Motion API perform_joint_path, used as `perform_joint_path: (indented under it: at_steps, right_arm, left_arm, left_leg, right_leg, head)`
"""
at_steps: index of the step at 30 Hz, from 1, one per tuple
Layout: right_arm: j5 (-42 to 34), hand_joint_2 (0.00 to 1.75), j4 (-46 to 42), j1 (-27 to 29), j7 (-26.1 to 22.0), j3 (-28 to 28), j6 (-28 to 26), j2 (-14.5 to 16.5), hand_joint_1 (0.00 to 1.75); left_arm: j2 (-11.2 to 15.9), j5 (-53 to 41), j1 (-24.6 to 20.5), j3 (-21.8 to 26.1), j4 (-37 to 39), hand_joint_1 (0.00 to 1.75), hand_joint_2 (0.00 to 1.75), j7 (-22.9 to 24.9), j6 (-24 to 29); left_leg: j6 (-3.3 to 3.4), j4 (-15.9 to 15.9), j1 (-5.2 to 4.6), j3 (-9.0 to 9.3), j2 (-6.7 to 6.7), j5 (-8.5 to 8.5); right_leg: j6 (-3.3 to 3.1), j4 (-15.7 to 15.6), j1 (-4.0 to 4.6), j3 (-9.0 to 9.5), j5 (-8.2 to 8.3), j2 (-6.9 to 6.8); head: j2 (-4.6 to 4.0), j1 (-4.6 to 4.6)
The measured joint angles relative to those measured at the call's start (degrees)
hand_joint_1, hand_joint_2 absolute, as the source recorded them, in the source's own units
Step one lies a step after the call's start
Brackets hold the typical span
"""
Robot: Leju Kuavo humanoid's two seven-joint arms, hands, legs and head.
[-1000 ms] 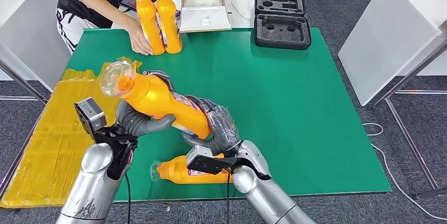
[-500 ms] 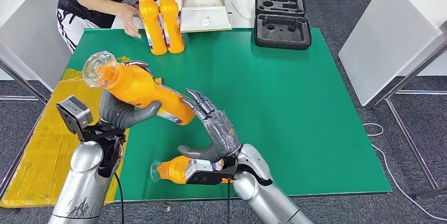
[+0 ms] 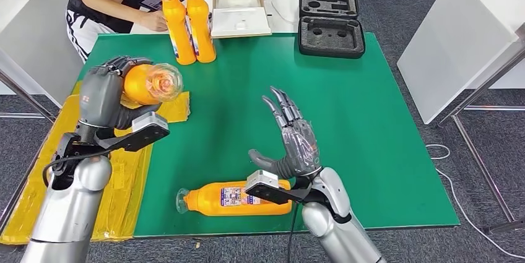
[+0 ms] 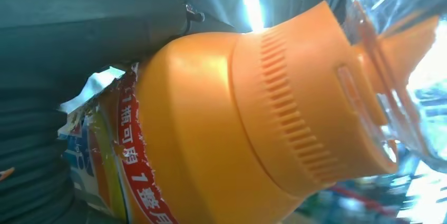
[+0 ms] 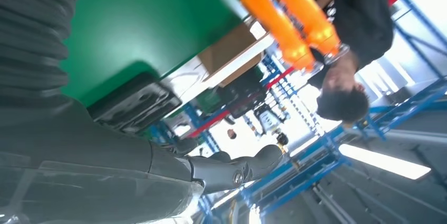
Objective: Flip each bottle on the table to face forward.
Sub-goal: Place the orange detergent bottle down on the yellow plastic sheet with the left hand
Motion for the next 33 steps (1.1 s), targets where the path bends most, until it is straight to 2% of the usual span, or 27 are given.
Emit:
perform_joint_path:
  at_steps: [5,9,15,20,25,33]
  right_arm:
    - [0.6,1.75,-2.6,1.4,0.5,-1.3,0.2,-0.8,0.00]
    - [1.1,1.75,-3.6,1.5,0.7,-2.1,1.6,-0.9,0.00]
    - [1.9,1.75,-3.9,1.5,0.7,-3.2,3.2,-0.7,0.00]
    - [2.2,1.75,-3.9,1.5,0.9,-3.6,4.2,-0.7,0.00]
    - [2.2,1.75,-3.9,1.5,1.0,-3.7,4.3,-0.7,0.00]
    - [2.2,1.75,-3.9,1.5,1.0,-3.7,4.3,-0.4,0.00]
  left_arm:
    - [2.5,-6.1,-1.3,0.0,1.5,1.75,1.75,1.2,-1.7]
    - [5.4,-13.0,-3.3,-1.0,4.4,1.75,1.75,0.6,-8.9]
    - [10.3,-14.1,-7.1,-3.9,13.0,1.75,1.75,-2.6,-17.5]
    - [14.4,-11.5,-10.8,-8.2,21.5,1.75,1.75,-4.6,-24.5]
    - [17.0,-10.8,-13.1,-11.2,27.8,1.75,1.75,-5.0,-25.3]
    - [17.9,-10.8,-14.0,-13.2,31.0,1.75,1.75,-5.0,-25.4]
  left_leg:
    - [0.00,0.0,0.01,0.00,0.01,0.00]
    - [-0.01,0.0,0.01,0.02,0.02,0.01]
    - [-0.03,0.0,0.02,0.03,0.03,0.04]
    - [-0.04,0.0,0.02,0.02,0.04,0.03]
    - [-0.04,0.0,0.02,0.01,0.01,0.03]
    - [-0.04,0.0,0.01,0.01,0.00,0.04]
  right_leg:
    - [-0.01,0.0,0.01,0.00,-0.01,0.00]
    - [-0.01,0.0,0.01,0.00,0.00,0.01]
    - [-0.02,0.0,0.01,0.00,0.01,0.02]
    - [-0.02,0.0,0.01,-0.01,0.01,0.03]
    - [-0.03,0.0,0.01,-0.01,0.00,0.02]
    - [-0.03,0.0,0.00,0.01,0.00,0.02]
  head:
    - [0.00,0.02]
    - [0.00,0.01]
    - [0.00,0.01]
    - [0.00,0.02]
    - [0.00,0.02]
    - [0.00,0.03]
